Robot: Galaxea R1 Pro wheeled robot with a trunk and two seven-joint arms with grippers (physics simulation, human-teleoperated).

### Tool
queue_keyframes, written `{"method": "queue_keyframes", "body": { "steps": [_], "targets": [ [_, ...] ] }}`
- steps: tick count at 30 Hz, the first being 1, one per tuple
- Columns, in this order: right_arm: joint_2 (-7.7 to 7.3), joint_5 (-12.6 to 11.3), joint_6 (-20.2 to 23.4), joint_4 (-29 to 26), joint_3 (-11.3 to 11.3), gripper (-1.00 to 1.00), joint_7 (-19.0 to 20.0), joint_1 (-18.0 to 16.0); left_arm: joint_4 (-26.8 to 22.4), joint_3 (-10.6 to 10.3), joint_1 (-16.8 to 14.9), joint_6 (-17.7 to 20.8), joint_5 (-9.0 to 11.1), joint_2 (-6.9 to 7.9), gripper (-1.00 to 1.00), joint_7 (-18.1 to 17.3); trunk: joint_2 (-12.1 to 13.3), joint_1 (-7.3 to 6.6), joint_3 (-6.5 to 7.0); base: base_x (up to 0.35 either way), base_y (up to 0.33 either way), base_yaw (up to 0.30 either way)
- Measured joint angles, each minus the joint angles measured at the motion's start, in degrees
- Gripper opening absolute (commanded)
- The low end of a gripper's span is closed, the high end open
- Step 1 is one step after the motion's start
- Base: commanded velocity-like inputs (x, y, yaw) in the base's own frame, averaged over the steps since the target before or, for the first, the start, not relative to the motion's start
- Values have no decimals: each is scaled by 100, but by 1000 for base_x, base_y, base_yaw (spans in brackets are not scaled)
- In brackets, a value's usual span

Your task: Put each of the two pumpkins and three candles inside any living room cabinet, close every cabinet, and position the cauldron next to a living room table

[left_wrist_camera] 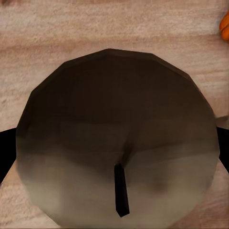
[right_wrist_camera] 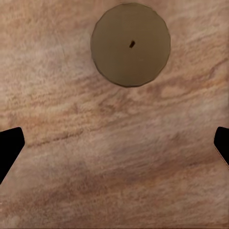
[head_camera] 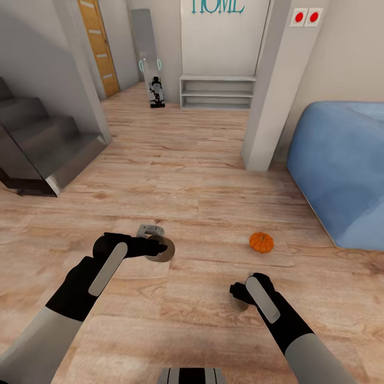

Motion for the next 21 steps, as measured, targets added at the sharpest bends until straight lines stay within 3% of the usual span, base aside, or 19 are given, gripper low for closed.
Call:
{"method": "queue_keyframes", "body": {
  "steps": [8, 21],
  "targets": [
    [0, 0, 0, 3, 44, 100, 0, 0, -2, -2, 1, 0, -2, 0, -100, 0, 0, 0, 0, 287, -6, 0],
    [0, 0, 0, 9, 52, 100, 0, 0, 1, -4, 1, 0, -7, 0, -100, 0, 0, 2, 0, 132, -69, 0]
  ]
}}
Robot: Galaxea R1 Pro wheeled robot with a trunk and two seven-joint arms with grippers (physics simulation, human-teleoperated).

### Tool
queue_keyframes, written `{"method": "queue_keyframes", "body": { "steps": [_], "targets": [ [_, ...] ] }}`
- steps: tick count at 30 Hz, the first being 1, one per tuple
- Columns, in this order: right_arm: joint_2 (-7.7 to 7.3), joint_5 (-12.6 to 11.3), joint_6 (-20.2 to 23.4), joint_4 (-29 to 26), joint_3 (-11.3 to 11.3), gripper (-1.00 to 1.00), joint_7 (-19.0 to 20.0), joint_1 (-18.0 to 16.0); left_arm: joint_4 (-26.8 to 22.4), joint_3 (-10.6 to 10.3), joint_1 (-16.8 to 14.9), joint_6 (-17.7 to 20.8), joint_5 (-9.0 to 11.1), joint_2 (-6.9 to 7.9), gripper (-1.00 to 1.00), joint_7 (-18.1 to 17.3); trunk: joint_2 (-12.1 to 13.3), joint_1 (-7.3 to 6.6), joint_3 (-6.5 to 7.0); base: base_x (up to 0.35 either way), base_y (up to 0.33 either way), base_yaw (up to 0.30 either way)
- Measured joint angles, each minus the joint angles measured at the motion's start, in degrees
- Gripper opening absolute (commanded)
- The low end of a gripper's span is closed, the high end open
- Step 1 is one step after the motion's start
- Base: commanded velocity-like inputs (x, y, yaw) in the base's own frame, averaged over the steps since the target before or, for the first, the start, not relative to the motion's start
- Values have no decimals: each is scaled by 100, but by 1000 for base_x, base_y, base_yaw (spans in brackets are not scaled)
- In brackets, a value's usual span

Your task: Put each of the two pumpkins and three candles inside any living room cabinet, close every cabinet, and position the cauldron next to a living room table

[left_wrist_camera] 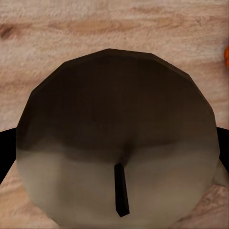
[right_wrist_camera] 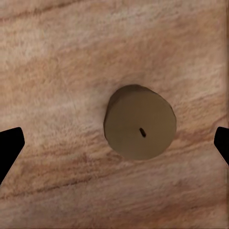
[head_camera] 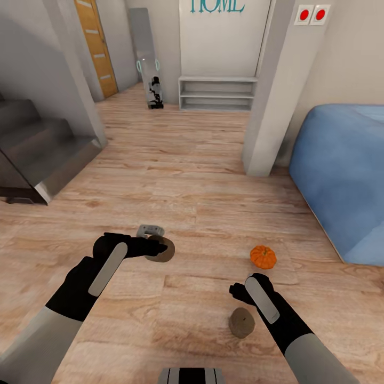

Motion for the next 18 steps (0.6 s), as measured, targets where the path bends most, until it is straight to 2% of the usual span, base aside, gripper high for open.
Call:
{"method": "queue_keyframes", "body": {
  "steps": [9, 12, 14, 18],
  "targets": [
    [-7, 11, -4, 94, 3, 100, 0, 0, -2, -1, 1, 1, 7, 0, -100, 0, 0, 1, 0, 12, -11, 0],
    [-7, 74, -85, 131, 76, 100, 4, 0, -3, -1, 4, 1, 8, 0, -100, 0, 0, 1, 0, 1, -1, 0],
    [-8, 180, -319, 201, 187, 100, 44, 0, -6, -3, 5, 1, 5, 0, -100, 0, -2, 6, -44, 0, 0, 0],
    [-8, 259, -469, 316, 245, 100, 231, -6, -10, -5, 7, 1, 4, 0, -100, 0, -8, 17, -133, 0, 0, 0]
  ]
}}
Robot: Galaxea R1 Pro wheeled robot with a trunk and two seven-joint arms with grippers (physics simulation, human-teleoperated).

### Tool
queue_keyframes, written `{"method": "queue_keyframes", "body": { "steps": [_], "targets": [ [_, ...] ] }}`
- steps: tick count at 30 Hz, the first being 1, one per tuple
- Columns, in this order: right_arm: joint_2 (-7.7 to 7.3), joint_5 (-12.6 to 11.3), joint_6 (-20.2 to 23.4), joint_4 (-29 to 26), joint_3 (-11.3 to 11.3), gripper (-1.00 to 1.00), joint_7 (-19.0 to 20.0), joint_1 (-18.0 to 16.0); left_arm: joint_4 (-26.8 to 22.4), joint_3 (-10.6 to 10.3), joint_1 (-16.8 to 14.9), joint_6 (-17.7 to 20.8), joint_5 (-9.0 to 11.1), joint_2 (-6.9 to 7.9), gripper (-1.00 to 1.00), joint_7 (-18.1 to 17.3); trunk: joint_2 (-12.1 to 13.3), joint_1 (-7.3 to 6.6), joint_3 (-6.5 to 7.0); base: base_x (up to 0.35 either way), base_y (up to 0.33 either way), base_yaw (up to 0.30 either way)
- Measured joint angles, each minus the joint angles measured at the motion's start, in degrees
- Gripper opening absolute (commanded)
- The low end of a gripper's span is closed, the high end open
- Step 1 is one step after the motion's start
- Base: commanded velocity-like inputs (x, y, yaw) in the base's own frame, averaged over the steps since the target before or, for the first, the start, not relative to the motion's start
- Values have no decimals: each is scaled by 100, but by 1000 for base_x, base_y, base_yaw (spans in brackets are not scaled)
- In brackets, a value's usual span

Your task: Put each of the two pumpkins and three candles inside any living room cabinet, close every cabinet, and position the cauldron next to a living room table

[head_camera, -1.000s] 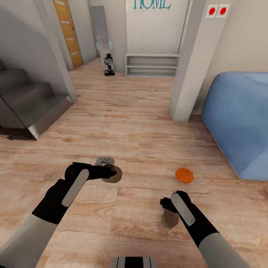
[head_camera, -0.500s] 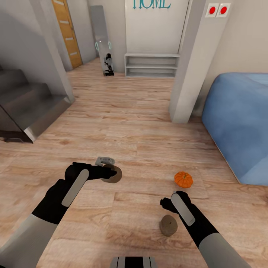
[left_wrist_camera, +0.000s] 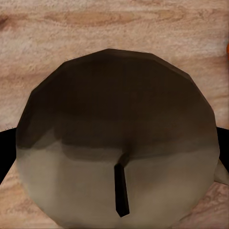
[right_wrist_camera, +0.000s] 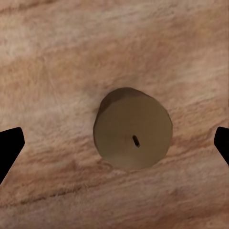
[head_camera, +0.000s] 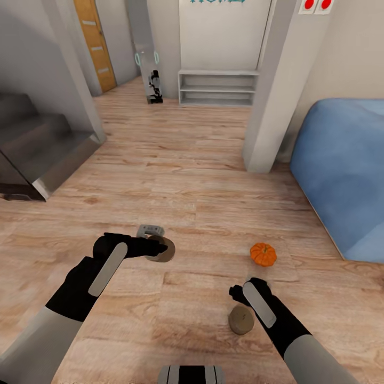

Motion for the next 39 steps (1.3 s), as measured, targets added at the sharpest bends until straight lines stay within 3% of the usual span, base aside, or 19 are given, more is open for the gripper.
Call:
{"method": "queue_keyframes", "body": {
  "steps": [5, 22, 27, 39],
  "targets": [
    [-1, 50, -86, 160, 34, 100, 269, -46, -2, 3, -1, 0, 3, 0, -100, 0, -7, 13, -111, 0, 0, 0],
    [-7, 70, -163, 316, 51, 100, 346, -65, -6, 0, 0, 0, -13, 0, -100, 0, -30, 57, -488, 0, 0, 0],
    [-33, 68, -459, 349, 245, 100, 343, -63, -10, -5, 1, 0, -28, 0, -100, 0, -36, 70, -599, 0, 0, 0],
    [-43, 66, -546, 354, 334, 100, 342, -61, -12, -5, 1, 0, -23, 0, -100, 0, -37, 69, -599, 6, -2, 0]
  ]
}}
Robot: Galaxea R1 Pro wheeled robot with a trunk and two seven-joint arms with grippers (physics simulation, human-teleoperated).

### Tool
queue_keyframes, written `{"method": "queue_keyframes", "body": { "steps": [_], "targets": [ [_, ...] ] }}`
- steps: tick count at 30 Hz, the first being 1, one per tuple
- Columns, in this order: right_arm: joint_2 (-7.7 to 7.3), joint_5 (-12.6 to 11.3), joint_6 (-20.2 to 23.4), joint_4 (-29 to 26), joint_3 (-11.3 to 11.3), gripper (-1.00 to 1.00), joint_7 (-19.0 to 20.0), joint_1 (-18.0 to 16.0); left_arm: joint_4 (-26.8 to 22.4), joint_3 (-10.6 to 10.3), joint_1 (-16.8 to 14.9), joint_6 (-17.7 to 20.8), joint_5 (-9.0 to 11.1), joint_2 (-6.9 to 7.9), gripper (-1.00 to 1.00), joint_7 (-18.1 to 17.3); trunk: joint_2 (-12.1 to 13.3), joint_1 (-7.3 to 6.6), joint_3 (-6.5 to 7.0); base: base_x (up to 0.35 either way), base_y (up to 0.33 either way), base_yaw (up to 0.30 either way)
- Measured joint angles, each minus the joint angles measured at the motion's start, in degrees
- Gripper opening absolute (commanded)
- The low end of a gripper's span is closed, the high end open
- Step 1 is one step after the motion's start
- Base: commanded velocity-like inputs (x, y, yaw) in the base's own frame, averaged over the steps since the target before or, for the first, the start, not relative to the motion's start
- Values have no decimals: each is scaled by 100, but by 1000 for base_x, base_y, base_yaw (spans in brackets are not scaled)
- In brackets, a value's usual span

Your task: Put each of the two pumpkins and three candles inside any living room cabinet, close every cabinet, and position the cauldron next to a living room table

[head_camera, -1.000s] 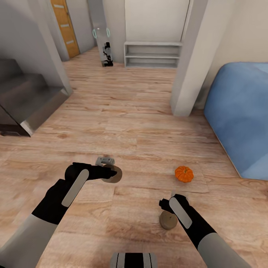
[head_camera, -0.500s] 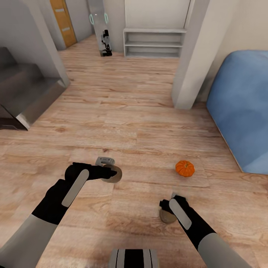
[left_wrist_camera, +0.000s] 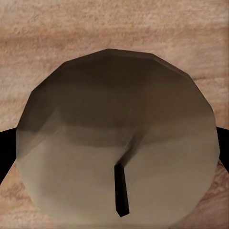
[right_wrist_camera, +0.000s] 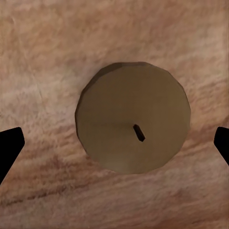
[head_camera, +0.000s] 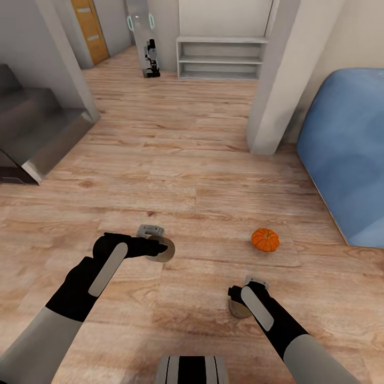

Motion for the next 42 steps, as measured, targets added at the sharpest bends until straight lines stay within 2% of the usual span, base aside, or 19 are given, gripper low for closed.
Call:
{"method": "queue_keyframes", "body": {
  "steps": [28, 33, 38, 42],
  "targets": [
    [-5, 4, -10, 106, 1, 100, 6, -3, -21, 1, 0, 0, 26, 0, -100, 0, 0, 0, 0, 34, -16, 0],
    [-18, 5, -18, 113, 3, 100, 8, -1, -25, 0, 1, 0, 26, 0, -100, 0, -6, 13, -110, 0, 0, 0],
    [-23, 8, -40, 113, 7, 100, 32, 1, -26, 3, 0, 0, 26, 0, -100, 0, -7, 13, -111, 0, 0, 0],
    [-24, 0, -274, 113, 76, 100, 46, 5, -26, 5, 0, 0, 26, 0, -100, 0, -7, 13, -111, 0, 0, 0]
  ]
}}
